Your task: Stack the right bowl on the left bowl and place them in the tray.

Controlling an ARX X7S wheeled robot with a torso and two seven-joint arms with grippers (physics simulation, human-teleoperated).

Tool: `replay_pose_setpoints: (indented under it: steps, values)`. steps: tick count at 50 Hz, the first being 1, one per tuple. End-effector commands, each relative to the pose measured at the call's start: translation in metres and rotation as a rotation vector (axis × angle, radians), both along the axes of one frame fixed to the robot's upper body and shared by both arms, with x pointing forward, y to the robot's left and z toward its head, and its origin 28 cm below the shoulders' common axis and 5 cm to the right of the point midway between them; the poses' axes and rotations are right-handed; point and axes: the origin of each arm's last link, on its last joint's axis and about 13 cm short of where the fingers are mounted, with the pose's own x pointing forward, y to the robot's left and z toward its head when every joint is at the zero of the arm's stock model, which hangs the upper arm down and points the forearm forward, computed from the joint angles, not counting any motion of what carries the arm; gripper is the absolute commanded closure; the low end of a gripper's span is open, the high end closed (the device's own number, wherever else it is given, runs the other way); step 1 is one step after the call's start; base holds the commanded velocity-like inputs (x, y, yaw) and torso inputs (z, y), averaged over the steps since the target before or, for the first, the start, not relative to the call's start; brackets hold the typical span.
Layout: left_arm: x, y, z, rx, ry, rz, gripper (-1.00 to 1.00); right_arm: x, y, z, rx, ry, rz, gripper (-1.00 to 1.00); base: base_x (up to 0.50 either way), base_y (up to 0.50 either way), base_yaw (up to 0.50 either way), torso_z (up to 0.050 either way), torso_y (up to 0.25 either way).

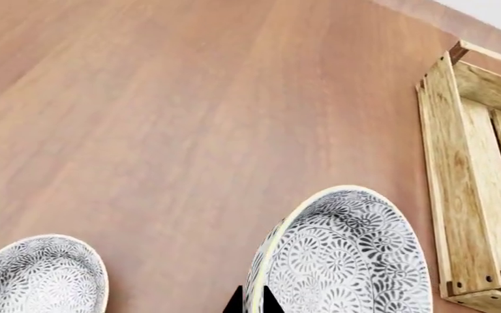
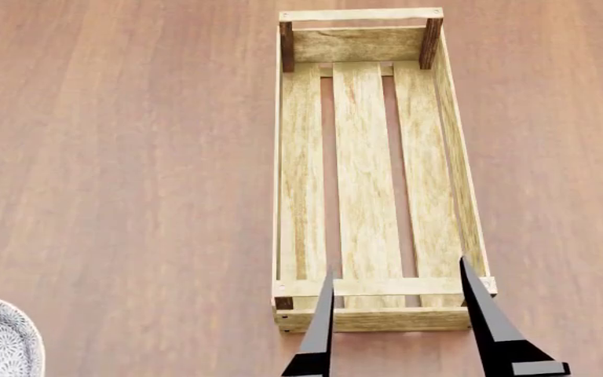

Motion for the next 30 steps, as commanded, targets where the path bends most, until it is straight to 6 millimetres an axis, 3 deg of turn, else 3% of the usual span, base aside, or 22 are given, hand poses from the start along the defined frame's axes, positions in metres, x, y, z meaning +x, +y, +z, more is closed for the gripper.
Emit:
replay_pose_setpoints:
  steps: [1, 13, 30]
  values:
    - [-0.001, 0.018, 0.010, -0.038, -0.076, 0.097, 1.00, 0.007, -0.002, -0.002, 0.011, -0.005, -0.002, -1.00, 0.00, 0.00, 0.00, 0.000, 0.000]
    - [-0.011, 0.037, 0.018, -0.065, -0.101, 0.196, 1.00, 0.006, -0.001, -0.002, 0.007, -0.002, 0.004, -1.00, 0.00, 0.00, 0.00, 0.000, 0.000]
    - [-0.011, 0.066, 0.003, -0.235, -0.083, 0.325, 1.00, 0.006, 0.001, -0.002, 0.003, 0.007, 0.009, -1.00, 0.00, 0.00, 0.00, 0.000, 0.000]
